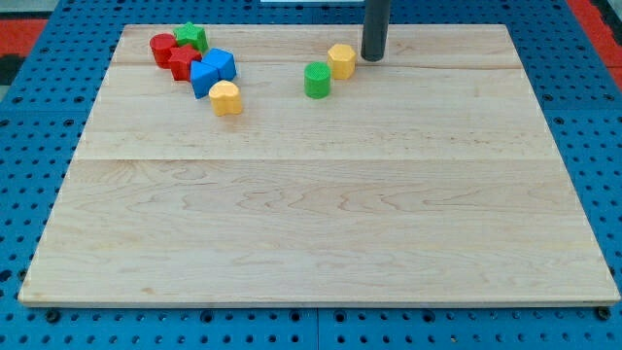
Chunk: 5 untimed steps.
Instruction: Move the yellow hexagon top diagonally to the yellow heart
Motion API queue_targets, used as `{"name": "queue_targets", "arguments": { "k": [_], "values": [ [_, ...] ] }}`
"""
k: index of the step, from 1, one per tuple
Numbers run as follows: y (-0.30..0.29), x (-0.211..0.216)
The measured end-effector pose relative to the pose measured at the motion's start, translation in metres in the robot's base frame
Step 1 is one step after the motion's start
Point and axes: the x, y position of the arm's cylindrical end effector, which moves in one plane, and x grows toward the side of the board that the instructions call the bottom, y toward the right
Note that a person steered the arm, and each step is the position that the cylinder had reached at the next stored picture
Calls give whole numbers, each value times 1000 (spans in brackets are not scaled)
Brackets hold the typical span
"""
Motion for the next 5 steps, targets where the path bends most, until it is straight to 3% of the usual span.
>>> {"name": "queue_targets", "arguments": {
  "k": [3,5],
  "values": [
    [-88,64],
    [-85,14]
  ]
}}
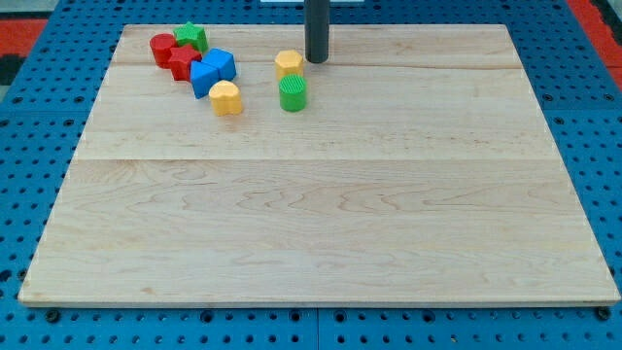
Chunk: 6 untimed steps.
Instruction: Move the yellow hexagon top diagonally to the yellow heart
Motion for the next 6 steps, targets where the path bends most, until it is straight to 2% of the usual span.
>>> {"name": "queue_targets", "arguments": {
  "k": [2,3,4,5,6],
  "values": [
    [-43,74],
    [-48,66],
    [-42,37],
    [-54,37],
    [-64,56]
  ]
}}
